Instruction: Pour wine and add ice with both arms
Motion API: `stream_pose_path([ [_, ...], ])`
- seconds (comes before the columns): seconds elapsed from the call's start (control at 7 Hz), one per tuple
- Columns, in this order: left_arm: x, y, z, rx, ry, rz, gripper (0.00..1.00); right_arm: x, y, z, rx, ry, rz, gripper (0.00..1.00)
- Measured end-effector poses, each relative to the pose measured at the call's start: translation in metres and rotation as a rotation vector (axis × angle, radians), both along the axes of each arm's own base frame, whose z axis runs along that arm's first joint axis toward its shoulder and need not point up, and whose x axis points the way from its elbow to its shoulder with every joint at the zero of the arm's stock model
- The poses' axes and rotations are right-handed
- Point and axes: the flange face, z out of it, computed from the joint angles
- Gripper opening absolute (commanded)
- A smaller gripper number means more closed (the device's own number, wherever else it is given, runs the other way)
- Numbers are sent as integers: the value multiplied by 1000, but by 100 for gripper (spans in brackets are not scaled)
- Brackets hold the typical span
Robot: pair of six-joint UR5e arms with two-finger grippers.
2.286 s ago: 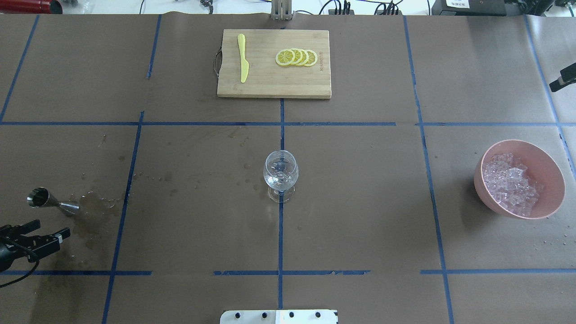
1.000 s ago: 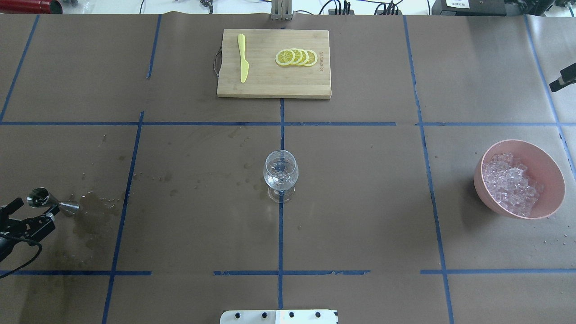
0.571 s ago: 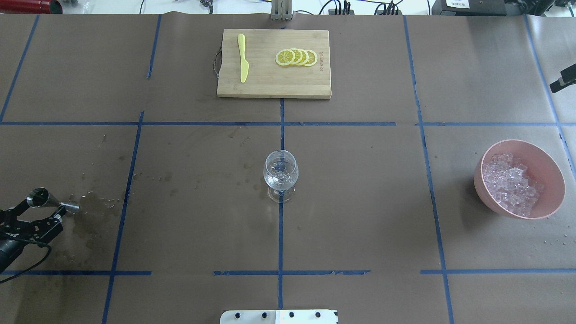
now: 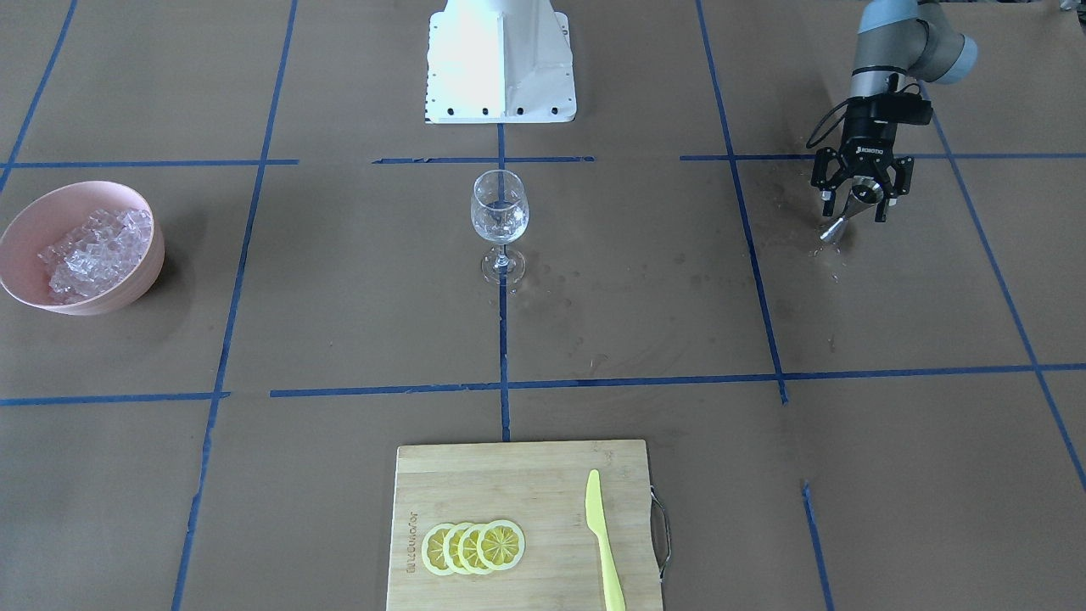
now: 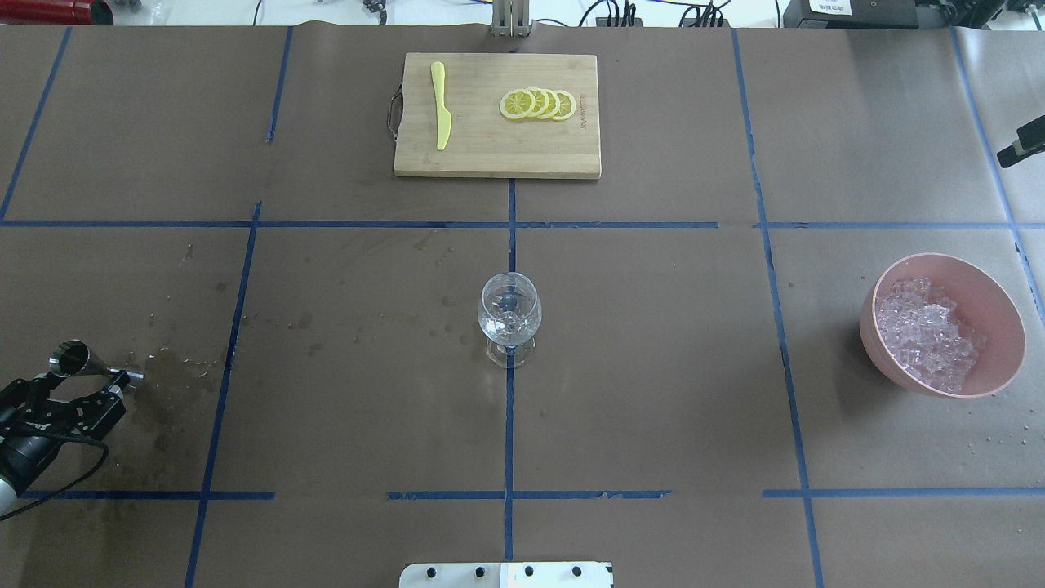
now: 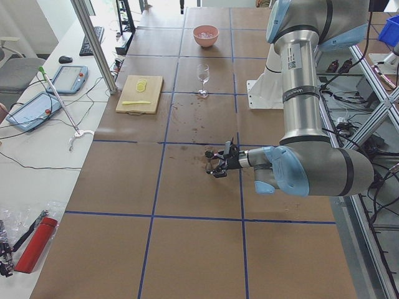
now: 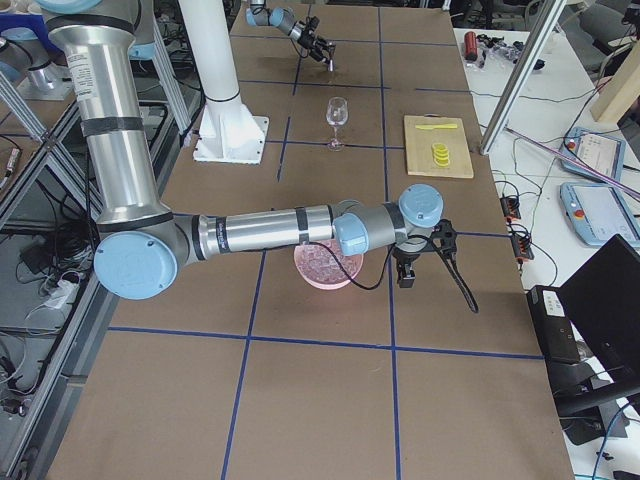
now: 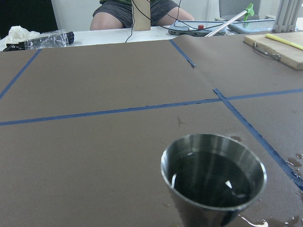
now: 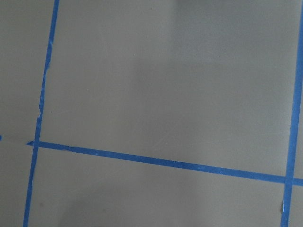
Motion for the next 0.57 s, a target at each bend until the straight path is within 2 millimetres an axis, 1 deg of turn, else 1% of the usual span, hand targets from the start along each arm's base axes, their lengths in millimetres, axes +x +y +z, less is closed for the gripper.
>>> stream_pose_path([
  [0.14,2,0,0,3,1,-5,59,0,0,0,-1,0,0,100],
  [0.29,3,-1,0,4,2,-6,57,0,0,1,0,1,0,100],
  [0.57,3,-1,-2,9,5,-14,58,0,1,0,2,0,-1,100],
])
